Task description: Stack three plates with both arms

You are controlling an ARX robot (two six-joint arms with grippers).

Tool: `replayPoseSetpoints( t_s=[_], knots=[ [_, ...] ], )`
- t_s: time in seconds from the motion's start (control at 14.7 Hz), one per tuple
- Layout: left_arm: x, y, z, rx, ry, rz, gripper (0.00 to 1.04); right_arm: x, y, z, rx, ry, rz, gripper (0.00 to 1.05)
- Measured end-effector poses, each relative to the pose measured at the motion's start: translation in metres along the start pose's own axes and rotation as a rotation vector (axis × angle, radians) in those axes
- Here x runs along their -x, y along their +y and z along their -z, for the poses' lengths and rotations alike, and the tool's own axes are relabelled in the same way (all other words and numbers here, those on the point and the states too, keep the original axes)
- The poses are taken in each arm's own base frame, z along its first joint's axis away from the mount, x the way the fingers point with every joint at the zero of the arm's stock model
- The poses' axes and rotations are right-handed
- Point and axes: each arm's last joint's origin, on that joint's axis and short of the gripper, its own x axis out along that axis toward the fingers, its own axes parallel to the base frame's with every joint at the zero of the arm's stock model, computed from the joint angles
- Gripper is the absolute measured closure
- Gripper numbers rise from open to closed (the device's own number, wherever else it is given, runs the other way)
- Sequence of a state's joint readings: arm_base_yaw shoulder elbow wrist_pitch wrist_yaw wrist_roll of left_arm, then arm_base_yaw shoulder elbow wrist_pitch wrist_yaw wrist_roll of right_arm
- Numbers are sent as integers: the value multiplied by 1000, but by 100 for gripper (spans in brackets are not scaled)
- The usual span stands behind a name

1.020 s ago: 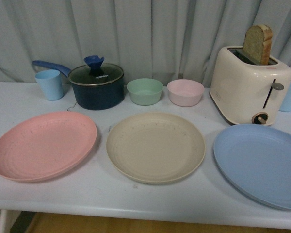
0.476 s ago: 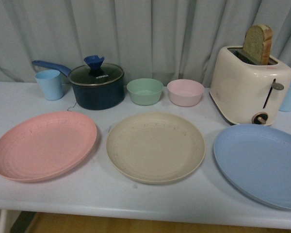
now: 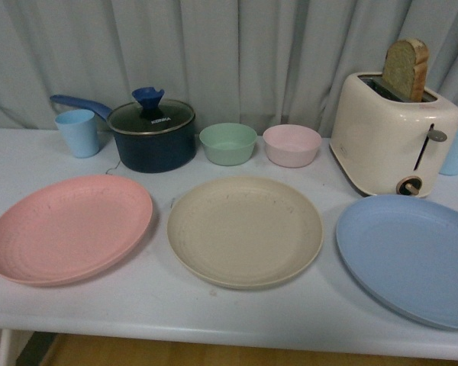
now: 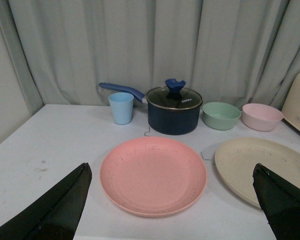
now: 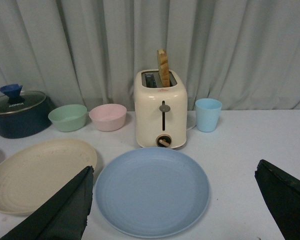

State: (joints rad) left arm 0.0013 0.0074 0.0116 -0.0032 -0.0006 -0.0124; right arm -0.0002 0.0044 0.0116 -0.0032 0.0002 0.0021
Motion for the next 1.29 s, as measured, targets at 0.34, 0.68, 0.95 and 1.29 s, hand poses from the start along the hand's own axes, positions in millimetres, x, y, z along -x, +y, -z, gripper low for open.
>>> replayPoseSetpoints(
  t_s=[0.34,0.68,0.95,1.29],
  knots=[
    [0,0,0,0,0,0,7,0,0,0,0,0,0,6],
    [0,0,0,0,0,0,7,0,0,0,0,0,0,6],
    [0,0,0,0,0,0,7,0,0,0,0,0,0,6],
    [0,0,0,0,0,0,7,0,0,0,0,0,0,6]
  ],
)
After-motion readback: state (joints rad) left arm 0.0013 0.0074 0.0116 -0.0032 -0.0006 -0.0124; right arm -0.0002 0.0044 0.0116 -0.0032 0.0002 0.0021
